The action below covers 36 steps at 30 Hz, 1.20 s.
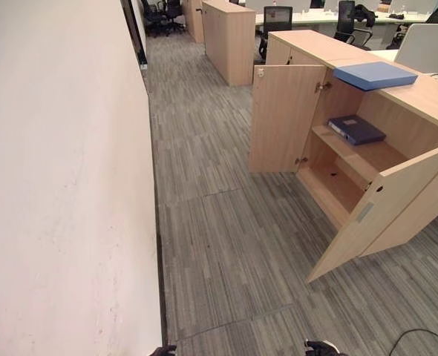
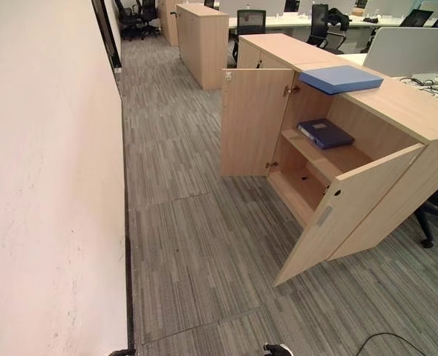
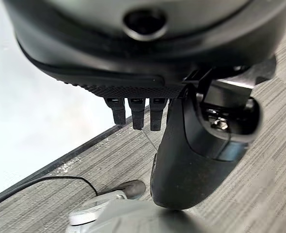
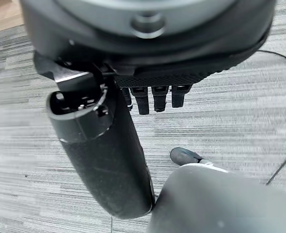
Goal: Put the empty folder in the office cabinet
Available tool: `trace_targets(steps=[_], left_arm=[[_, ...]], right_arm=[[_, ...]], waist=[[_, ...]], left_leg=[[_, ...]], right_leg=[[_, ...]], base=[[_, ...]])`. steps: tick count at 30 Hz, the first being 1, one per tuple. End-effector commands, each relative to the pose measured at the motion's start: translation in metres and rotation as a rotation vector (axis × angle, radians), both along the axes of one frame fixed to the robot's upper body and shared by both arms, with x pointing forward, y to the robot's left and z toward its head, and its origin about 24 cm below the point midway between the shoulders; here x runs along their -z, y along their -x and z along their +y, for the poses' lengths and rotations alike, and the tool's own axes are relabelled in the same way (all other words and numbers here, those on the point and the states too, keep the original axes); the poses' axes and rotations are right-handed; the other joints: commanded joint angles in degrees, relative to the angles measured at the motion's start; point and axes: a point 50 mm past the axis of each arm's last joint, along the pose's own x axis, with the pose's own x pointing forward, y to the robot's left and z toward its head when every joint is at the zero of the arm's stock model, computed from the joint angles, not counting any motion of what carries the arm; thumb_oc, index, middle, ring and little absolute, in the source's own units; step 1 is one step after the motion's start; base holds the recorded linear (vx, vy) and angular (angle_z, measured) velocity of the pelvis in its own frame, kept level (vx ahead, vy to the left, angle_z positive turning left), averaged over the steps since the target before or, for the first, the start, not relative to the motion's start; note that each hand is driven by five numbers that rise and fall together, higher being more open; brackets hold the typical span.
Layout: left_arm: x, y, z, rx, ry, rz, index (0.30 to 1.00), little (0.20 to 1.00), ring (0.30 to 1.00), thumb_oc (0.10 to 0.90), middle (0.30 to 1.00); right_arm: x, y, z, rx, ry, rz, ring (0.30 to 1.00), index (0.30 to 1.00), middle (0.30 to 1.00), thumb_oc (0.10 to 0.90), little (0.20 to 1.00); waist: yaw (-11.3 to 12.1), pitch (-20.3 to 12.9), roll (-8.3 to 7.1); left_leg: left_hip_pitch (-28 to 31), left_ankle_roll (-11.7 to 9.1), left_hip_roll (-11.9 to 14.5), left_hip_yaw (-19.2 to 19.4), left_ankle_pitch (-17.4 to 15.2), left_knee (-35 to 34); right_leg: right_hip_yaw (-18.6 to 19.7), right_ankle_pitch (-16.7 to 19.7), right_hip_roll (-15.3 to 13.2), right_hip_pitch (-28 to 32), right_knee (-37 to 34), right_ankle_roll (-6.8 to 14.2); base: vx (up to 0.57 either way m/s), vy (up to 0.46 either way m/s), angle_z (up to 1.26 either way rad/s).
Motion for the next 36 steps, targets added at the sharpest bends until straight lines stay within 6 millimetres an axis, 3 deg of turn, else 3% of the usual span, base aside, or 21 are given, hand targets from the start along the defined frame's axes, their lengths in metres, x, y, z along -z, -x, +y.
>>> trace_targets(steps=[1, 13, 21, 30, 36], left_arm=[[0.005, 0.005, -0.021, 0.038, 0.036, 0.054, 0.900, 0.900, 0.900, 0.800, 0.900], [0.004, 0.005, -0.014, 0.045, 0.014, 0.061, 0.900, 0.900, 0.900, 0.800, 0.900], [0.001, 0.011, 0.009, 0.028, -0.051, 0.100, 0.900, 0.900, 0.900, 0.800, 0.900], [-0.001, 0.010, 0.018, -0.002, -0.080, 0.096, 0.900, 0.900, 0.900, 0.800, 0.900], [-0.003, 0.003, 0.024, -0.081, -0.098, 0.061, 0.900, 0.900, 0.900, 0.800, 0.900]], right_arm=[[-0.007, -0.017, -0.011, -0.067, 0.057, -0.034, 0.900, 0.900, 0.900, 0.800, 0.900], [-0.005, -0.010, -0.012, -0.063, 0.047, -0.012, 0.900, 0.900, 0.900, 0.800, 0.900], [-0.003, -0.004, -0.008, -0.053, 0.037, -0.001, 0.900, 0.900, 0.900, 0.800, 0.900], [-0.002, 0.000, -0.009, -0.038, 0.032, 0.007, 0.900, 0.900, 0.900, 0.800, 0.900], [-0.001, -0.001, -0.006, -0.010, 0.022, -0.004, 0.900, 0.900, 0.900, 0.800, 0.900]], waist=[[0.6, -0.8, 0.03], [0.8, -0.9, -0.38], [0.7, -1.1, -1.20], [0.5, -0.4, -1.83], [0.2, 1.4, -2.66]], left_leg=[[3.4, 2.1, -4.1, -6.0, -7.3, -0.4], [3.5, 2.0, -3.9, -5.7, -7.4, -0.4], [4.2, 1.8, -3.6, -5.4, -8.0, -0.4], [4.3, 1.5, -3.2, -5.5, -8.4, -0.4], [3.8, 0.9, -1.0, -4.6, -8.4, -0.2]], right_leg=[[-0.5, 2.2, 2.5, -3.3, 0.4, 2.1], [-0.7, 2.1, 2.4, -3.0, 0.4, 2.1], [-1.0, 1.5, 2.4, -2.2, 0.4, 2.0], [-1.5, 1.0, 2.6, -2.2, 0.5, 1.7], [-2.1, -2.0, 3.6, -6.1, 7.3, 0.3]], base=[[0.00, 0.003, -0.07], [0.00, 0.001, -0.01], [0.03, -0.017, 0.00], [0.04, -0.041, 0.00], [0.02, -0.088, 0.01]])
